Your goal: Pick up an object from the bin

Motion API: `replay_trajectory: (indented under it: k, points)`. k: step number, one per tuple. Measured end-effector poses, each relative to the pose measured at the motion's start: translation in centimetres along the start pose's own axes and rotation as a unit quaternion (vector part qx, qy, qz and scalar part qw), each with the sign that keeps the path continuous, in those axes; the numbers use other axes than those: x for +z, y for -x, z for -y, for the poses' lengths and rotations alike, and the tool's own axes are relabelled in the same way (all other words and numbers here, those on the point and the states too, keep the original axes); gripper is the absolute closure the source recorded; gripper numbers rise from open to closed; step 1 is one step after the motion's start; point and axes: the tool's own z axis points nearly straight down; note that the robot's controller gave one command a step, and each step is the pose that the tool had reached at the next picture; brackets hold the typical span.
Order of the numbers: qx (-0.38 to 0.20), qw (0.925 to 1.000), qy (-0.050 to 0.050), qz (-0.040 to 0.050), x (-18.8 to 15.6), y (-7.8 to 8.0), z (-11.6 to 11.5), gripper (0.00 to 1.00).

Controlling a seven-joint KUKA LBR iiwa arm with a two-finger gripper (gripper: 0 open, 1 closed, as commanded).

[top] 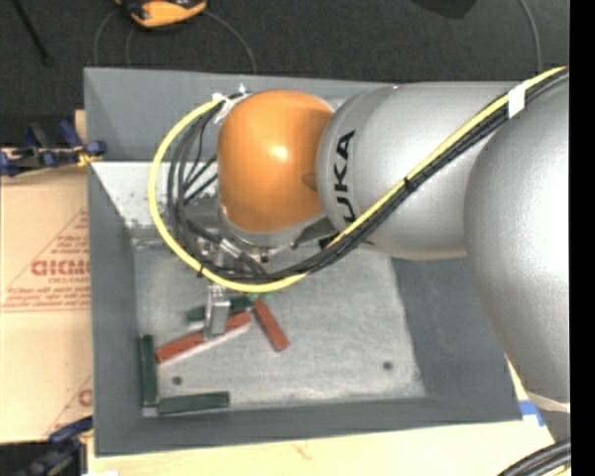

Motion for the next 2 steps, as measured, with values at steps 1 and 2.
replay_trajectory:
  k: [1,2]
  points:
    - [0.002,1.0000,0.001,0.0038,-0.4,0.2,0.1,0.00]
    - [0.008,0.9999,0.002,0.0075,3.9,0.6,2.4,0.00]
